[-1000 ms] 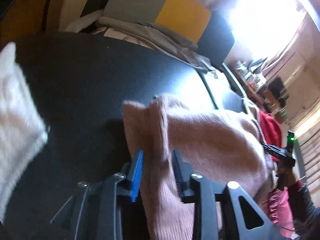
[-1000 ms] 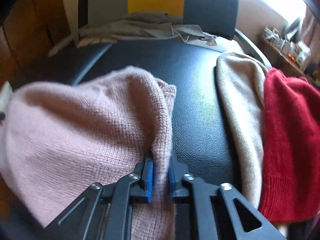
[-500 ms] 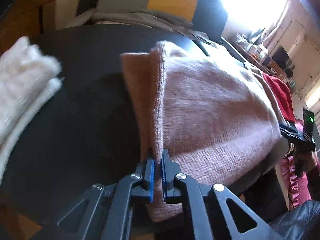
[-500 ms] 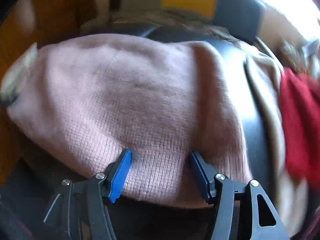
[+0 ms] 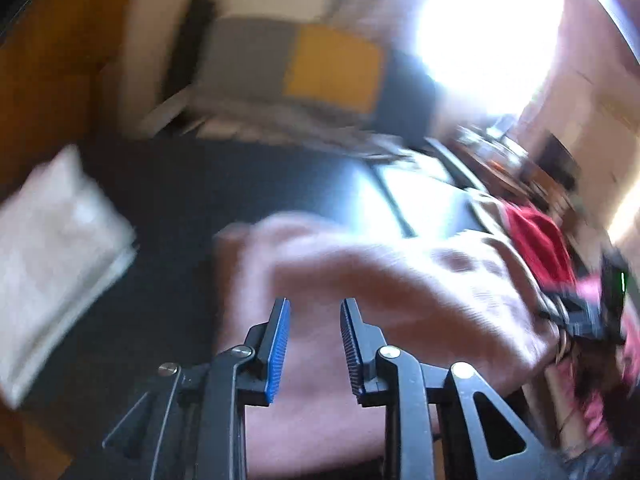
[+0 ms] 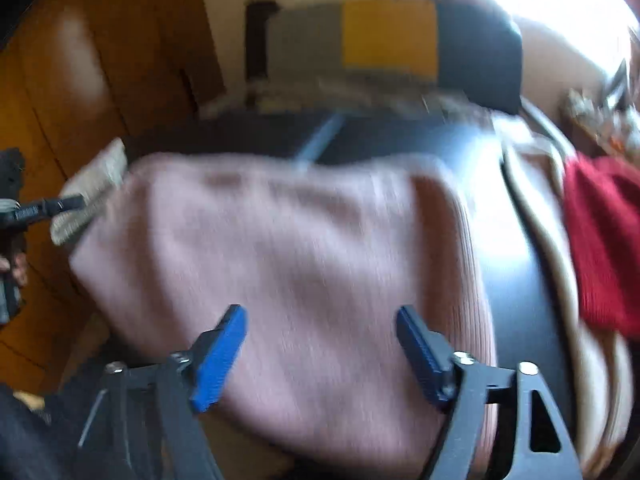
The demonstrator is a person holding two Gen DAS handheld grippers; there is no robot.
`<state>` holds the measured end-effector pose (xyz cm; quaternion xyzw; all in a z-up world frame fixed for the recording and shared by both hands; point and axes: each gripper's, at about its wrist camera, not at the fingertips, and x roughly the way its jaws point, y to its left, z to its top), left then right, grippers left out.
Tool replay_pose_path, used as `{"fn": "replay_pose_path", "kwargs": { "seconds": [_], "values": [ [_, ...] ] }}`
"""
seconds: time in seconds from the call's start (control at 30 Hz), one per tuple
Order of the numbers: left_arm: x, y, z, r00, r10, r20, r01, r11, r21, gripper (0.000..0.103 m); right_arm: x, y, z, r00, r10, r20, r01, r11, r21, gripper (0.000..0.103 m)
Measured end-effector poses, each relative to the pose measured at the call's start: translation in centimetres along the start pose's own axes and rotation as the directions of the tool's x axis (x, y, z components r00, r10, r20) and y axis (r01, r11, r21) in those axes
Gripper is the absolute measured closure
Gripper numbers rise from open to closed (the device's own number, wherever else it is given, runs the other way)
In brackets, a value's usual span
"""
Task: Fold clothes
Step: 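Open both grippers and press the folded sweater flat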
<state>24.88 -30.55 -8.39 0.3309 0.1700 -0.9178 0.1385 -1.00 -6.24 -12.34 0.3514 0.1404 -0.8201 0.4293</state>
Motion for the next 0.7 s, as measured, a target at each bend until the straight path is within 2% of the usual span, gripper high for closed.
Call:
{"fn": "replay_pose_path", "kwargs": {
  "seconds": [0.03, 0.17, 0.23, 0.3, 0.33, 0.37, 0.4, 0.5, 0.57, 0.7],
  "values": [
    [0.8, -1.4, 0.7, 1.0, -0.012, 0.008, 0.011, 0.999, 0.046, 0.076, 0.0, 0.4, 1.1, 1.0, 0.004, 0.031, -0.003, 1.0, -0.014, 0.008],
    [3.9, -6.2, 2.1, 0.998, -0.05, 0.025, 0.046, 0.984, 0.17, 0.071, 2.9, 1.4, 5.4, 0.995, 0.004, 0.103, 0.004, 0.997, -0.082, 0.005],
    [6.2, -7.1, 2.3, 1.0, -0.03, -0.008, 0.031, 0.976, 0.214, 0.07, 6.4, 1.1, 7.1, 0.997, 0.017, 0.069, -0.009, 0.993, -0.116, 0.005],
    [8.7, -6.6, 1.0, 0.996, 0.035, -0.08, -0.017, 0.976, 0.218, 0.07, 9.0, 0.4, 7.1, 1.0, 0.015, 0.014, -0.013, 0.992, -0.123, 0.005],
    [9.9, -6.1, 0.4, 0.991, 0.05, -0.123, -0.024, 0.98, 0.198, 0.07, 10.5, 0.0, 7.0, 1.0, 0.005, -0.022, -0.008, 0.992, -0.126, 0.005],
    [10.3, -4.9, -0.4, 0.991, 0.021, -0.135, -0.002, 0.99, 0.143, 0.067, 11.5, -0.4, 6.3, 0.998, -0.025, -0.051, 0.019, 0.993, -0.119, 0.005],
    [10.0, -3.8, -1.3, 0.994, -0.015, -0.113, 0.026, 0.995, 0.092, 0.067, 12.3, -0.8, 5.7, 0.996, -0.051, -0.076, 0.043, 0.993, -0.111, 0.004],
    [9.1, -1.7, -3.0, 0.996, -0.066, -0.06, 0.066, 0.998, 0.002, 0.067, 12.4, -2.0, 5.3, 0.997, -0.025, -0.067, 0.022, 0.998, -0.055, 0.002],
    [9.2, -1.5, -3.3, 0.997, -0.07, -0.027, 0.07, 0.998, -0.01, 0.067, 12.4, -2.7, 5.1, 0.998, -0.008, -0.059, 0.007, 1.0, -0.019, 0.002],
    [8.9, -1.6, -2.4, 0.997, -0.072, -0.029, 0.07, 0.996, -0.051, 0.067, 12.5, -4.2, 4.6, 0.999, 0.025, -0.043, -0.023, 0.998, 0.055, 0.0]
  ]
}}
